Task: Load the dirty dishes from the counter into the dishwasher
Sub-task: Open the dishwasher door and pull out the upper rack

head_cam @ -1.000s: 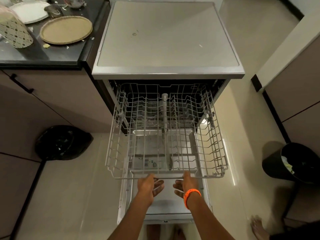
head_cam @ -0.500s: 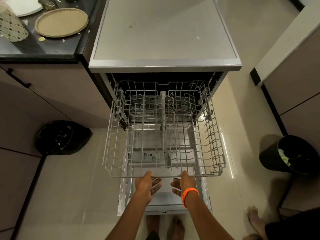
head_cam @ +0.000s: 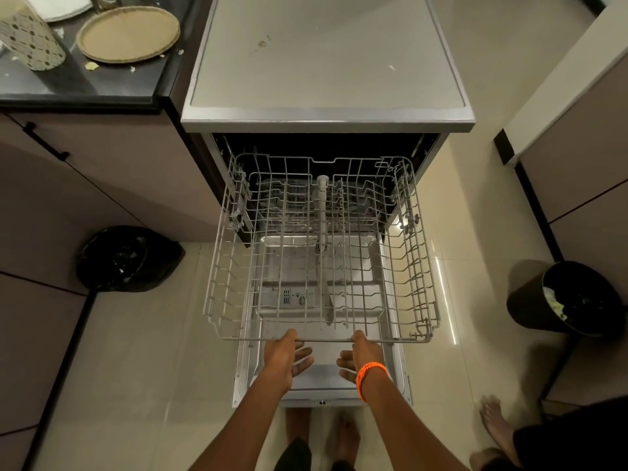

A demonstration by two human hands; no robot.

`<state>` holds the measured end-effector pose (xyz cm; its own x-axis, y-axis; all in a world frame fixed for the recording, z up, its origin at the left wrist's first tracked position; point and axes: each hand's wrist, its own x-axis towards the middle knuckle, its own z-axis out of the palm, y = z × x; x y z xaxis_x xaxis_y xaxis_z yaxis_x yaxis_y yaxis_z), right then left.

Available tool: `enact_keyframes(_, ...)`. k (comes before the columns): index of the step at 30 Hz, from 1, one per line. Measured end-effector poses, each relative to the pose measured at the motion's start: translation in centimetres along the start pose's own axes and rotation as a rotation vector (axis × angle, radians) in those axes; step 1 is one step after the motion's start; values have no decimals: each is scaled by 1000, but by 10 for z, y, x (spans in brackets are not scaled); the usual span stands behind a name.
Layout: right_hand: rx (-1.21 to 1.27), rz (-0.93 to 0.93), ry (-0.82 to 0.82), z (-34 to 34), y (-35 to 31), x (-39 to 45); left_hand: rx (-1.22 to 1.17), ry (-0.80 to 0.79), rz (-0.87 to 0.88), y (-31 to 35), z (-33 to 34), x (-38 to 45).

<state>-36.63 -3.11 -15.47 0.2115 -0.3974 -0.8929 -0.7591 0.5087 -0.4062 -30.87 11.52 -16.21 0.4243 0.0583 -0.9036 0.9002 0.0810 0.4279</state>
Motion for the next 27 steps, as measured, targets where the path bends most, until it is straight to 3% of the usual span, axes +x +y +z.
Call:
enact_keyframes(9, -70, -3, 53, -4, -1, -17, 205, -43, -81, 10, -14, -7)
enact_keyframes(15, -328, -200, 99, -2, -9, -21, 338, -120, -139, 27, -7, -27)
enact_keyframes(17, -467, -300, 126, 1, -13, -15, 363, -137, -103, 42, -3, -41)
enact_keyframes(20, -642, -458, 146, 6, -50, -77, 354, -135, -11, 68, 4, -54)
enact_keyframes(27, -827, -733, 95, 28, -122, -159, 552, 116, 379, 149, -9, -110)
